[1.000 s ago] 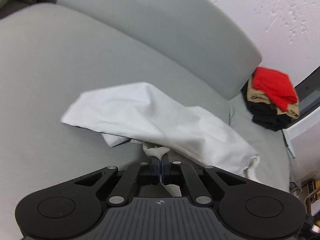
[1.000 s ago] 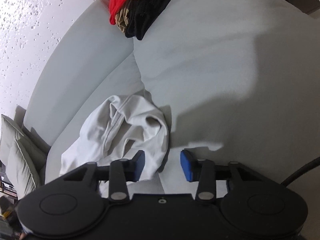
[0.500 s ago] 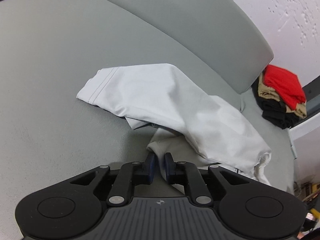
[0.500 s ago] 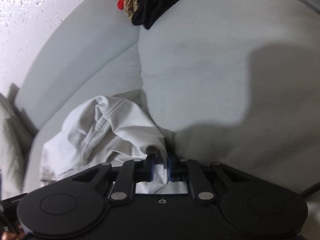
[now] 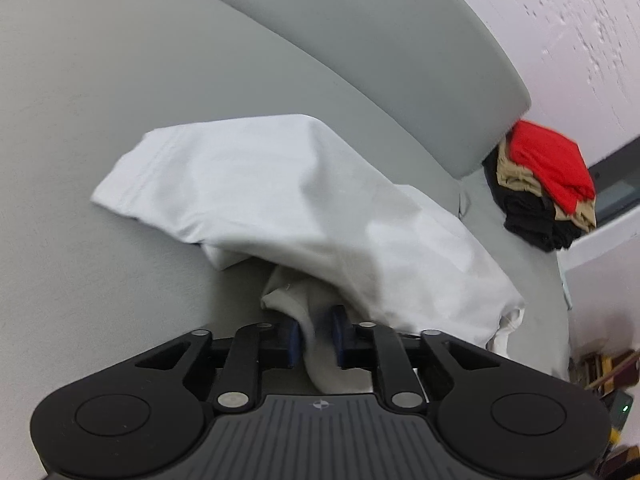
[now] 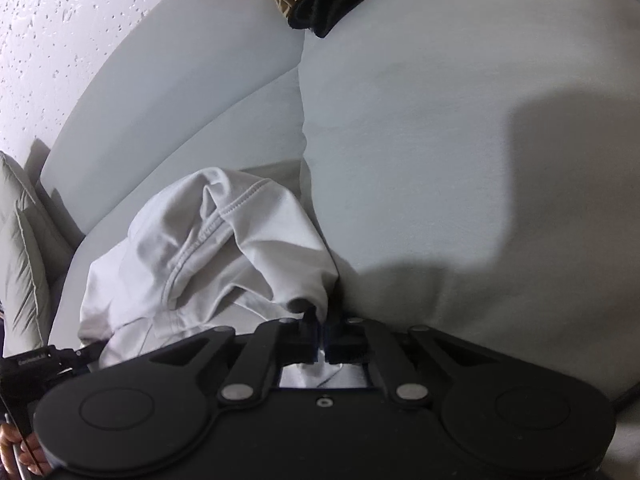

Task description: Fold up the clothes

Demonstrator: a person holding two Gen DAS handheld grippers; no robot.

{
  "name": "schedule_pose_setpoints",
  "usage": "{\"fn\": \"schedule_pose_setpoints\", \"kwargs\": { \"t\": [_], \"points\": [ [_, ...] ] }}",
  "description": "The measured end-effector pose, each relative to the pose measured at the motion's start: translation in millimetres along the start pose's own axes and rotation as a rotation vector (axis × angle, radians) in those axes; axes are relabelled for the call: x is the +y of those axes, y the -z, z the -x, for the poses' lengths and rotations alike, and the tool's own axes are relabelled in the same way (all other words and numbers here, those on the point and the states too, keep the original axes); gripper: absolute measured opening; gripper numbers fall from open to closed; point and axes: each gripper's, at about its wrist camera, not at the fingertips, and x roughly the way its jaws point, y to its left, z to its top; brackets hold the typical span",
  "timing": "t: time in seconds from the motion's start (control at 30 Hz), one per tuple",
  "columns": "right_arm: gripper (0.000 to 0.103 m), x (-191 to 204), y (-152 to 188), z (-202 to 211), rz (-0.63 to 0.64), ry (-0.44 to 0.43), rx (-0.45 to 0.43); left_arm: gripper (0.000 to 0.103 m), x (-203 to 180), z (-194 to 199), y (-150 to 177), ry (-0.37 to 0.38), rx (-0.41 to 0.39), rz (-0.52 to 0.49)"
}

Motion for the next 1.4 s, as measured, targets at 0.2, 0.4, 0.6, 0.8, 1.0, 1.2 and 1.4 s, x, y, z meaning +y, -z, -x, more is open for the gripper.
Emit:
{"fn": "schedule_pose_setpoints", "kwargs": {
  "t": [0.2,0.4,0.6,0.8,1.0,1.2,1.4],
  "points": [
    [0.002,-6,9,45,-0.243,-0.181,0.005,0.0,-20,44,0,0.047,-0.017,-0.015],
    [0.002,36,-34,104,-0.455,-0.493,-0.09,0.0,-87,136,-72,0.117,-0.208,-0.052],
    [0.002,107,-80,241,-0.344,-0.67,-0.492,0.0,-144,282,-97,0.155,-0.532,-0.152],
    [0.002,112,-28,282,-0.278,-0.637,-0.451,0.0,-135,346,-31,0.18,-0.686,-0.167],
    [0.002,160,-15,365,-0.083,-0.701,-0.61,0.0,-161,413,-1,0.243,-0.904,-0.217],
    [0.002,187,-18,391,0.033,-0.641,-0.684,0.0,-178,422,-8,0.214,-0.96,-0.255],
    [0.002,192,-78,277,-0.014,-0.472,-0.511,0.0,-134,298,-101,0.052,-0.709,-0.176]
  ]
}}
